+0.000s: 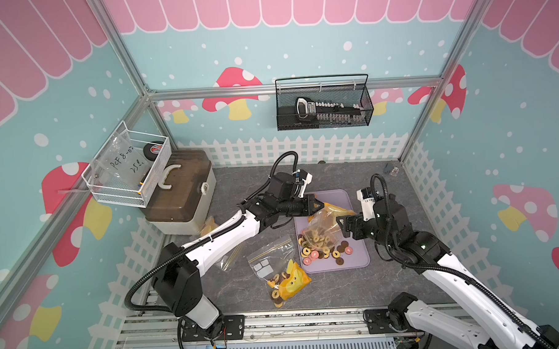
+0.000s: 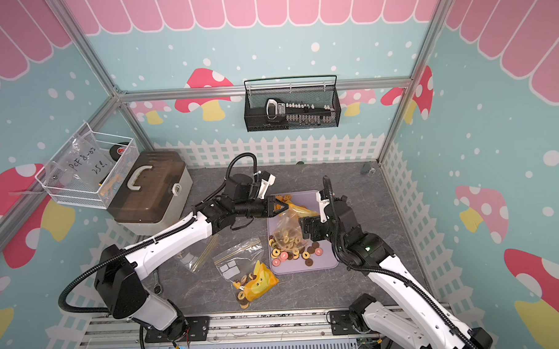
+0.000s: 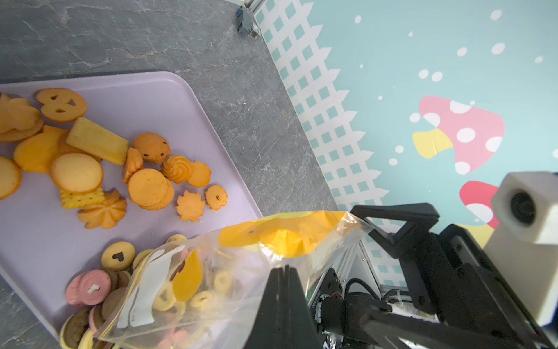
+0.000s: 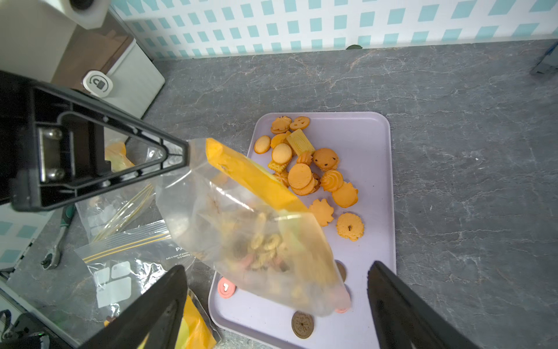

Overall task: Pour cookies out of the ziploc bag
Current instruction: 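Pour the cookies out of the ziploc bag onto the tray.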

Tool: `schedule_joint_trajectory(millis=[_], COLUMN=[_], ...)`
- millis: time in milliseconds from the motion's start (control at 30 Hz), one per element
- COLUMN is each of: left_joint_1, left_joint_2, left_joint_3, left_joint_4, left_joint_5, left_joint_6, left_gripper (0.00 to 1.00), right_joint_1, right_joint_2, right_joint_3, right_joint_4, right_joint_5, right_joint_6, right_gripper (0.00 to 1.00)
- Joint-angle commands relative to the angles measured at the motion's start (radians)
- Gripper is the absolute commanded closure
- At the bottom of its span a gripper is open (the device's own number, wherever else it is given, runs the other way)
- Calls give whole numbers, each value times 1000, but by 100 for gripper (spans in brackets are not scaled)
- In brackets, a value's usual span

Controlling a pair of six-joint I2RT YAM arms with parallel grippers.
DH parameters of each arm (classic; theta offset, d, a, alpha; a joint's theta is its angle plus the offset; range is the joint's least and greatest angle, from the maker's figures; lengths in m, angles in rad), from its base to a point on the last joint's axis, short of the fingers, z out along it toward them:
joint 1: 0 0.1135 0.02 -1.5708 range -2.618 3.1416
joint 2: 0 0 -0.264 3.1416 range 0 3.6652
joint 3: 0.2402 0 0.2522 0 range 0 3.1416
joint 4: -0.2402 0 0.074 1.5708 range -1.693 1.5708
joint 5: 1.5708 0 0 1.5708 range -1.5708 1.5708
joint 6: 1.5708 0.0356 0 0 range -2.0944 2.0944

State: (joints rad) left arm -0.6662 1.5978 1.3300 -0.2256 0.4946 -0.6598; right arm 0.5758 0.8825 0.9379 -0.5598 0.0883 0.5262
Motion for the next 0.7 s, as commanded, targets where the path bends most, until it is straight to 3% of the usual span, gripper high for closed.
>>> schedule_joint_trajectory(millis=[0, 100, 200, 400, 667], left_joint_1=[51, 116, 206, 444, 642], left_joint_2=[-42, -72, -100, -156, -200], left_joint_3=[-2, -40, -142, -359, -477], left_joint_4=[58, 127, 306, 620, 620], left_joint_5=[48, 107, 190, 264, 256], left_joint_6=[-58, -120, -258, -505, -514], left_gripper=[100, 100, 100, 100, 100], right_joint_1=[-3, -4, -4, -5, -6], right_joint_2=[-14, -17, -9, 3, 30], right_joint_3=[17, 4, -4, -12, -17], right_joint_4=[16, 43, 59, 70, 87], right_joint_5=[6, -9, -22, -25, -38], right_joint_6=[-11, -10, -7, -5, 2], right_gripper=[6, 6, 5, 5, 5])
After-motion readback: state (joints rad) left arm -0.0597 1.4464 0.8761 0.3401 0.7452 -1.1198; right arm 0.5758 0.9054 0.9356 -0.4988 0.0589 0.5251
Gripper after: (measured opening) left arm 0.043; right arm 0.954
